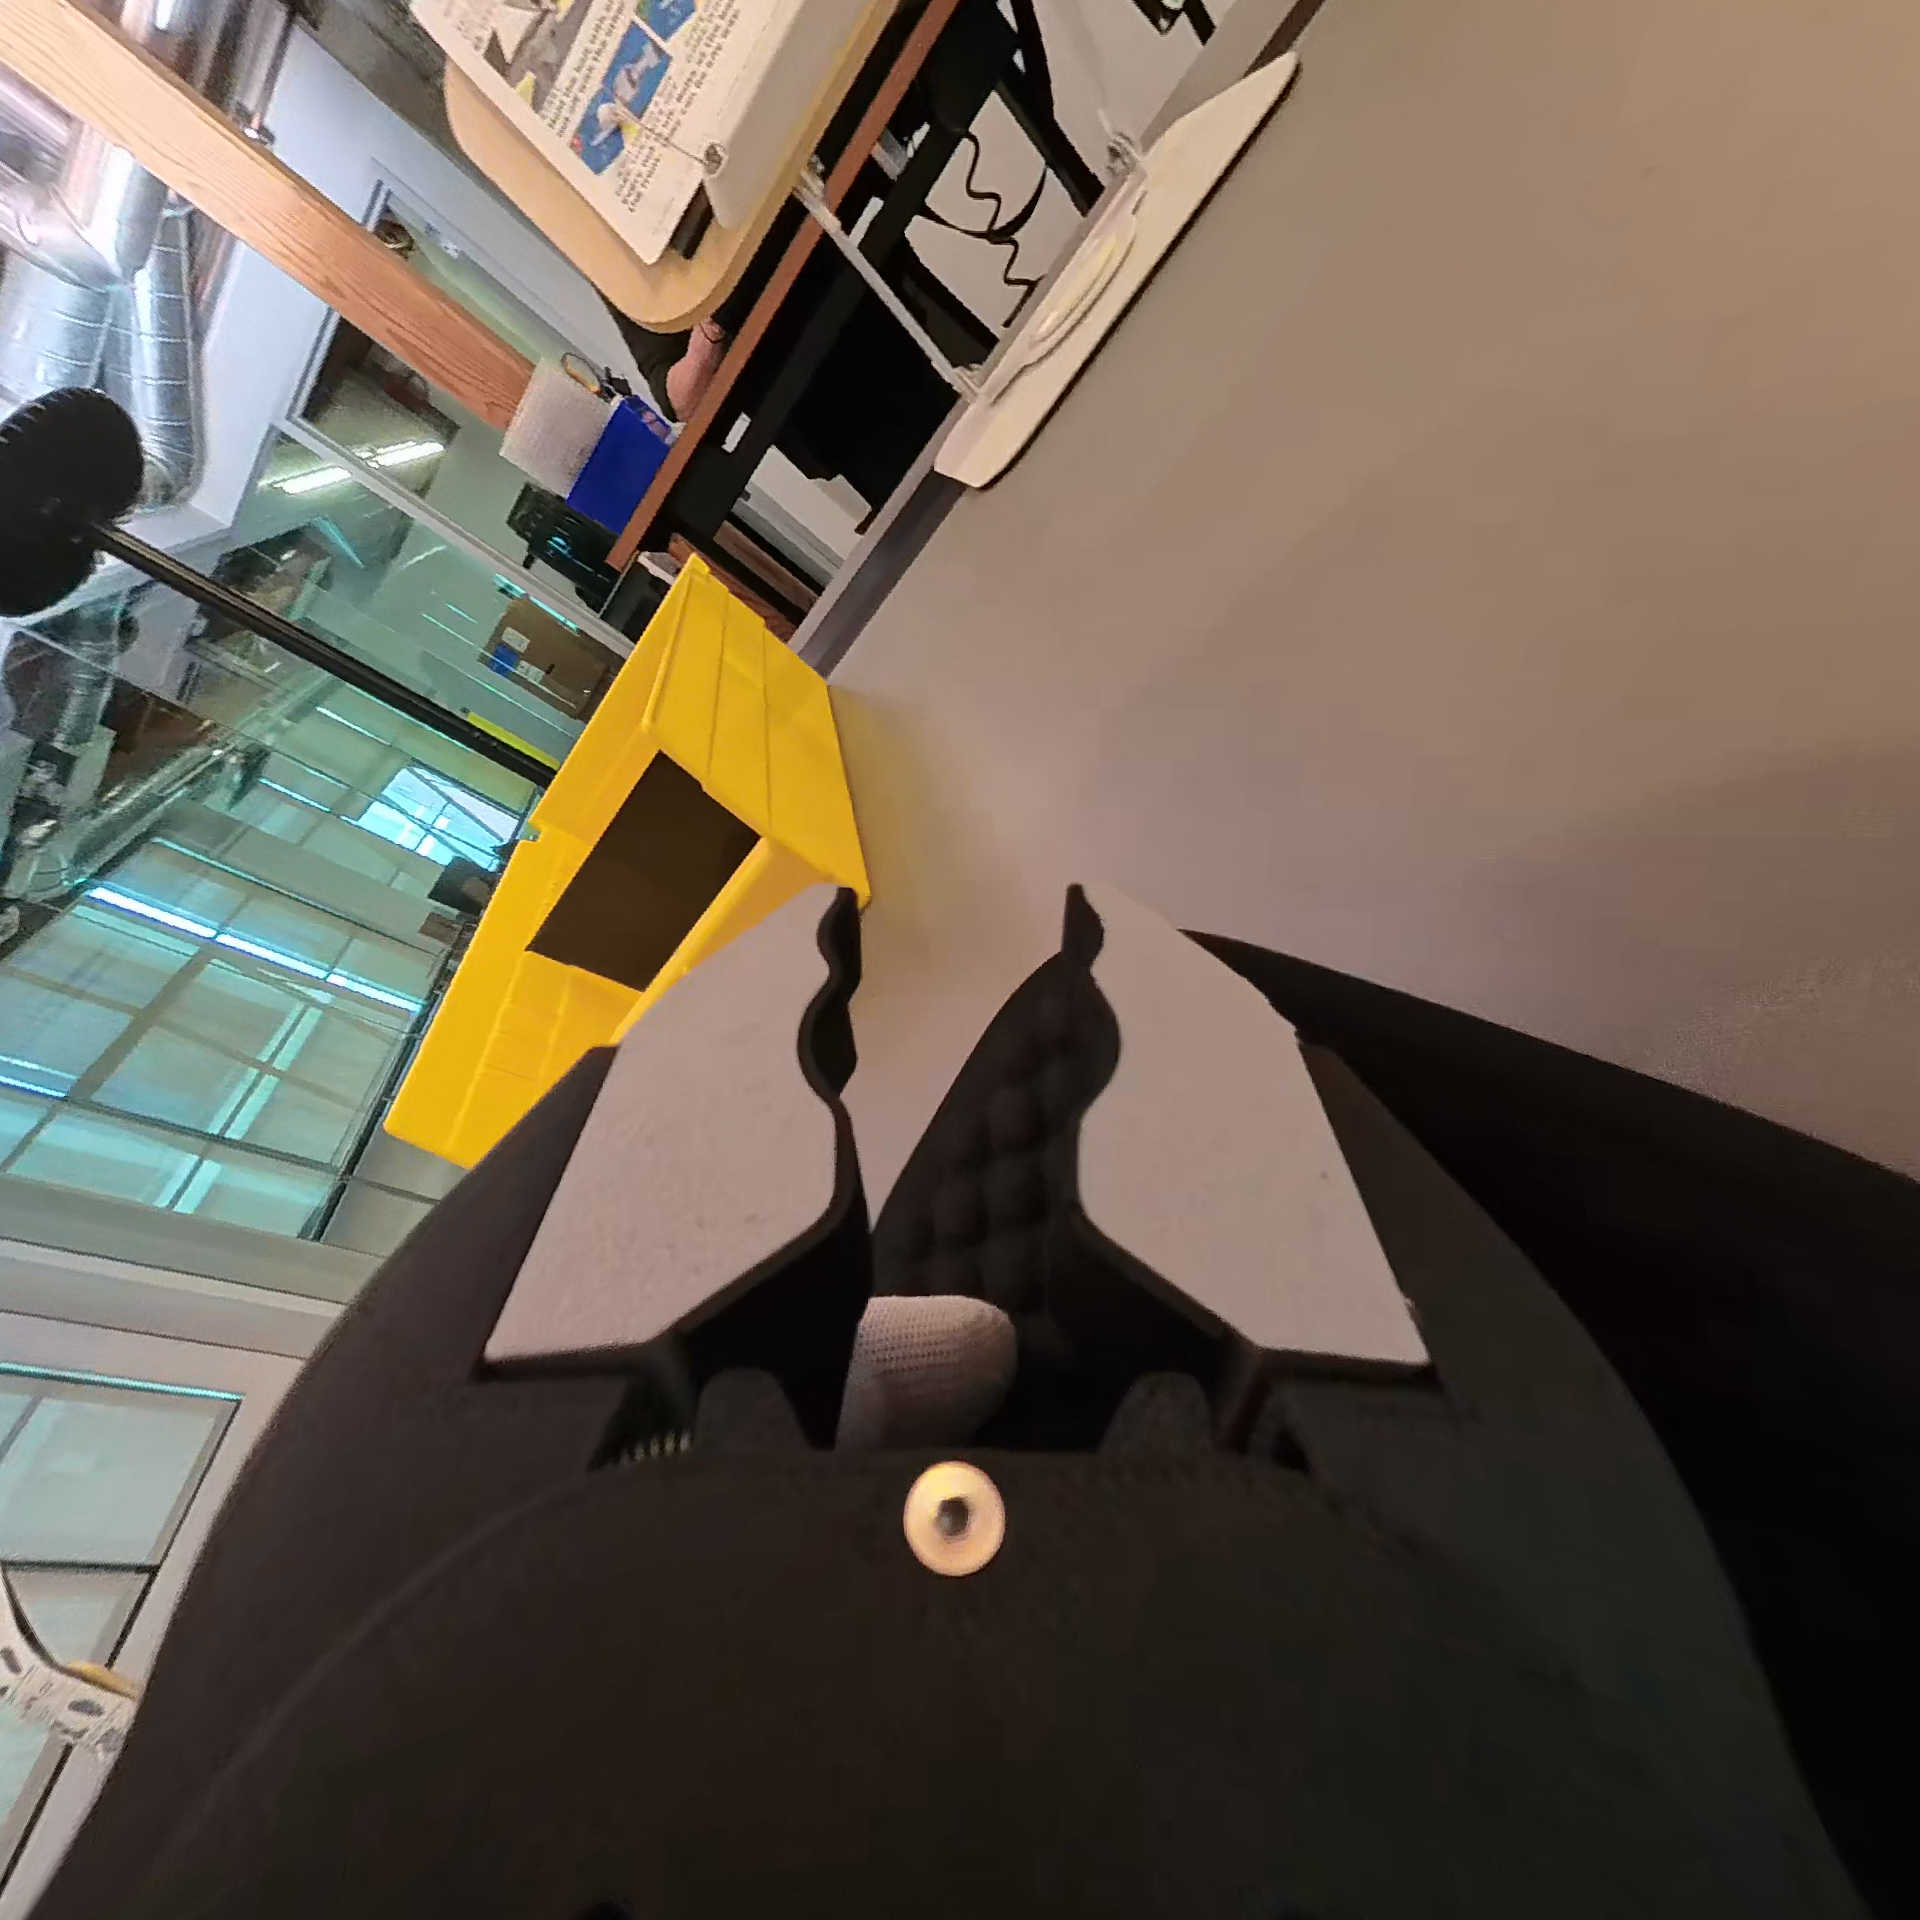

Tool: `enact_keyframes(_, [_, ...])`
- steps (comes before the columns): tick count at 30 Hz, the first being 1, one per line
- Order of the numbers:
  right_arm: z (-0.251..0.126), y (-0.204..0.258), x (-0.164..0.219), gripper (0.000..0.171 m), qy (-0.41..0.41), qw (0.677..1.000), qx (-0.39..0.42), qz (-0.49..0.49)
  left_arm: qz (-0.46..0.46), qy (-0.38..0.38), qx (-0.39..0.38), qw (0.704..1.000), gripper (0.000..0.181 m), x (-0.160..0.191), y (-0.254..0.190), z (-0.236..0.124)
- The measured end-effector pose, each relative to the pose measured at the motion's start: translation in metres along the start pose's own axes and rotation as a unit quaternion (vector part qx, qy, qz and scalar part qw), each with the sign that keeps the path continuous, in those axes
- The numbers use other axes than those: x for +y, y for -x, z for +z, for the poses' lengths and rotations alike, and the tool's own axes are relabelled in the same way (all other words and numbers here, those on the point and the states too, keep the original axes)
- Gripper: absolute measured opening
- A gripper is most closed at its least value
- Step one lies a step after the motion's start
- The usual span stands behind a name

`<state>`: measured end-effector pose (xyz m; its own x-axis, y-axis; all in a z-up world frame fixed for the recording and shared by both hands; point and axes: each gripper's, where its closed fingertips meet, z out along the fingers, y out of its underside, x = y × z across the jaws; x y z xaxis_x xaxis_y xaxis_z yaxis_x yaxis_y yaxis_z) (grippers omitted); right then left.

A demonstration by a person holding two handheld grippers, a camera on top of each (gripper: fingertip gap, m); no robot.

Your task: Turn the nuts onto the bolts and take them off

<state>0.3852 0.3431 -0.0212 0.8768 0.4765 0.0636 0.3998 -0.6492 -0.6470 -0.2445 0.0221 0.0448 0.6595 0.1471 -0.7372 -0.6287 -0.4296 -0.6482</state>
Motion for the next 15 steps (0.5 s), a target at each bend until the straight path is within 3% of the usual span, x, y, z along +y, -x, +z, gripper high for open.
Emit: enact_keyframes(15, [0.017,-0.003,0.008,0.156,-0.007,1.000,0.010,-0.003,0.001,-0.007,-0.042,0.999,0.046,0.013,-0.004,0.005])
